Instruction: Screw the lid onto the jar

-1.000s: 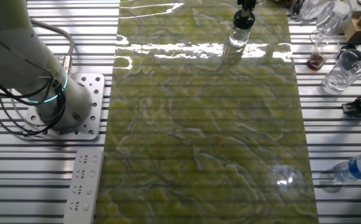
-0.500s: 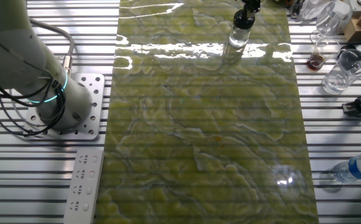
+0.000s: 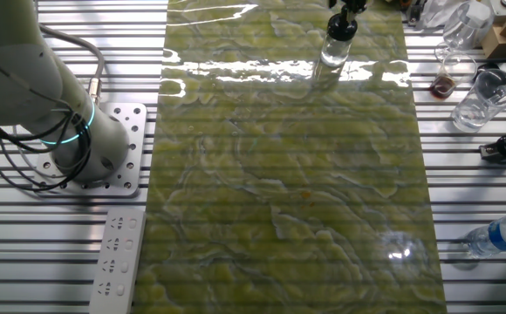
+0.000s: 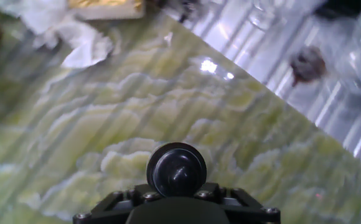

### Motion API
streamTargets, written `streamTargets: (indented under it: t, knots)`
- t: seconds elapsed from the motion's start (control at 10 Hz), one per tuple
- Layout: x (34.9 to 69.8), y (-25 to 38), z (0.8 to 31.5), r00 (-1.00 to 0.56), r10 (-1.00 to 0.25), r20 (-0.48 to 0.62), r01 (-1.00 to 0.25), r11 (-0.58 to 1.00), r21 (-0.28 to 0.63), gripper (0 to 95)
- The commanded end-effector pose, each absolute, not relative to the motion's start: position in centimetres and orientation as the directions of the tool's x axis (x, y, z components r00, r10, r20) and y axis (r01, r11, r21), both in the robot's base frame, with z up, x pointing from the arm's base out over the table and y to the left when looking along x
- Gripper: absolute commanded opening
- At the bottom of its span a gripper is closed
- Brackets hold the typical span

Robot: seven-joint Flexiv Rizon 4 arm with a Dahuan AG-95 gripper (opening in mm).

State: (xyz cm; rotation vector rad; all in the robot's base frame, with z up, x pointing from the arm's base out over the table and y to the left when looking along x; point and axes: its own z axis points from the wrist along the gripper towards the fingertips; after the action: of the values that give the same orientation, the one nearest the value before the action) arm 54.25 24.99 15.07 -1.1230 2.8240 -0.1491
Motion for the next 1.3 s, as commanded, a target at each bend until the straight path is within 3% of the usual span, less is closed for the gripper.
streamTargets:
  t: [0.1,0.5,1.3]
  knots:
    - [54.6,25.1,15.0,-0.596,-0.802,-0.031,-0.793,0.594,-0.133,38.0]
    - [55.6,25.6,15.2,-0.510,-0.860,-0.006,-0.853,0.506,-0.131,38.0]
    - [55.6,25.5,14.7,-0.547,-0.837,0.007,-0.835,0.546,-0.066,38.0]
